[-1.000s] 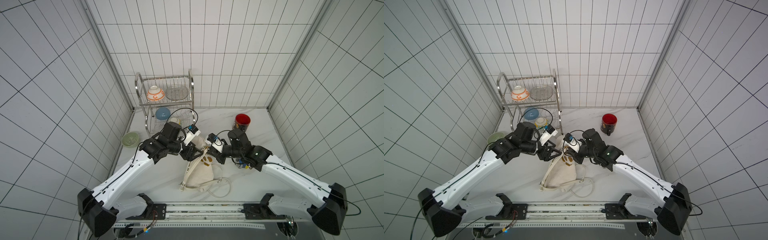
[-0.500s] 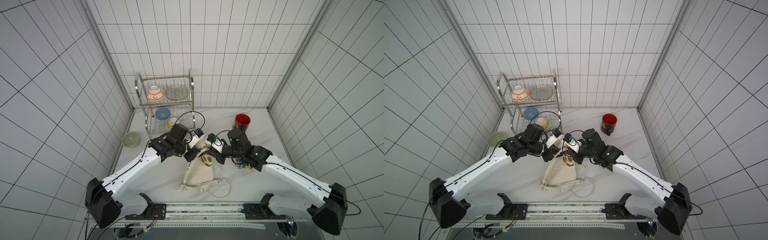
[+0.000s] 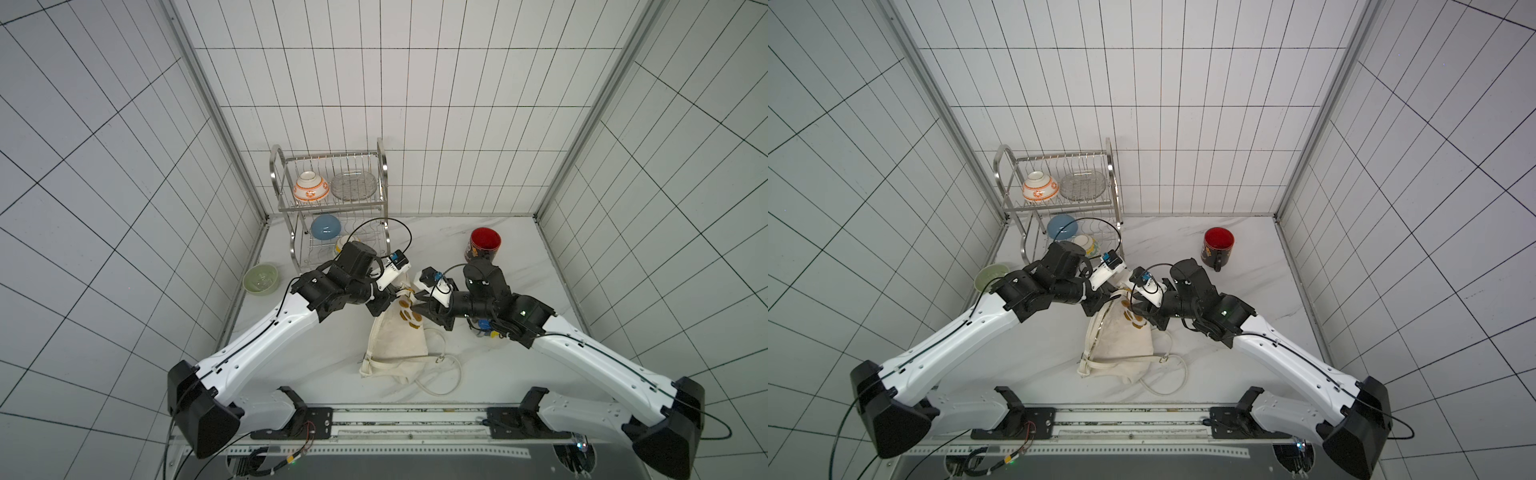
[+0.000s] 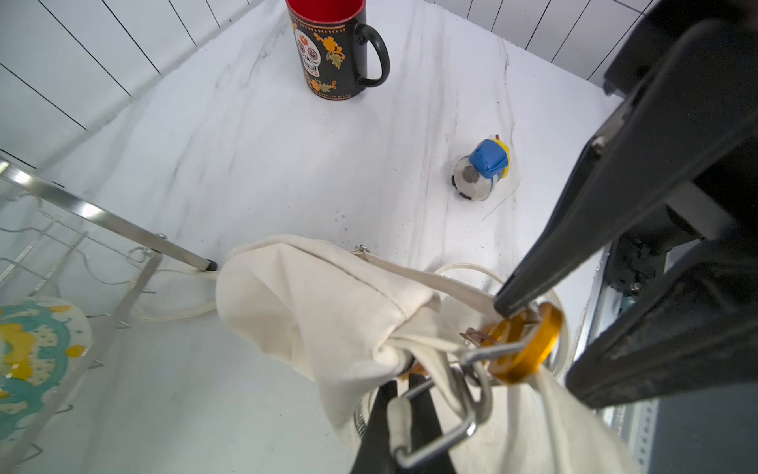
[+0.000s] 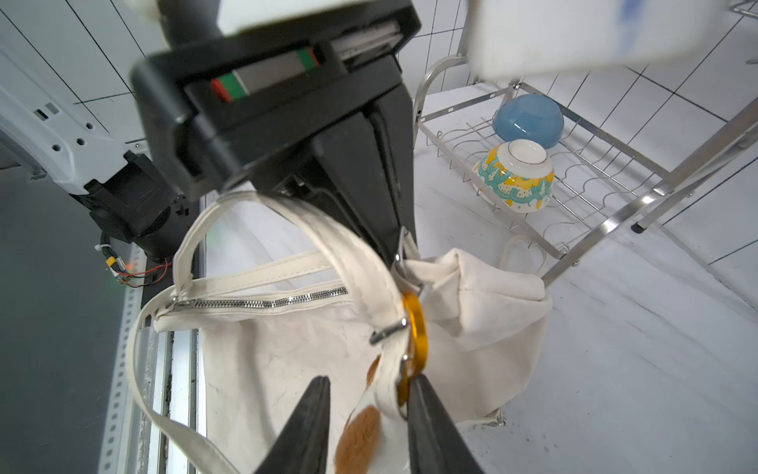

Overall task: Remove the decoration from the bag
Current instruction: Remove the decoration item from the bag.

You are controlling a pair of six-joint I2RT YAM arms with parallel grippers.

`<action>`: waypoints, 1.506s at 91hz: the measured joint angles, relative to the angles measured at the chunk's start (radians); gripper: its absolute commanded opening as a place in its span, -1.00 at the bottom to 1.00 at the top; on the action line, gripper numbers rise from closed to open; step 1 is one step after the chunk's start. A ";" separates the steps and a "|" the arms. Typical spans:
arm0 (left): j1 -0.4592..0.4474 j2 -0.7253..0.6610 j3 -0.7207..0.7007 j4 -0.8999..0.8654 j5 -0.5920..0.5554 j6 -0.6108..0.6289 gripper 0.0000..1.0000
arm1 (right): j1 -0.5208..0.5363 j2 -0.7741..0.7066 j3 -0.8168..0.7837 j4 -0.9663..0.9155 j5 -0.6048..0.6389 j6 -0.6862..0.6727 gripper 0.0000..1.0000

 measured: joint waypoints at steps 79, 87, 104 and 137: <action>-0.026 -0.135 -0.039 0.374 -0.151 0.285 -1.00 | -0.003 -0.034 0.017 0.013 -0.013 0.026 -0.32; -0.026 -0.165 -0.082 0.429 -0.151 0.342 -1.00 | -0.055 -0.094 0.061 -0.006 0.010 0.007 -0.30; -0.029 -0.204 -0.129 0.512 -0.169 0.428 -1.00 | -0.138 -0.188 0.126 0.004 0.070 -0.040 -0.30; -0.049 -0.215 -0.139 0.563 -0.177 0.402 -1.00 | -0.163 -0.003 0.174 -0.010 0.129 -0.084 -0.33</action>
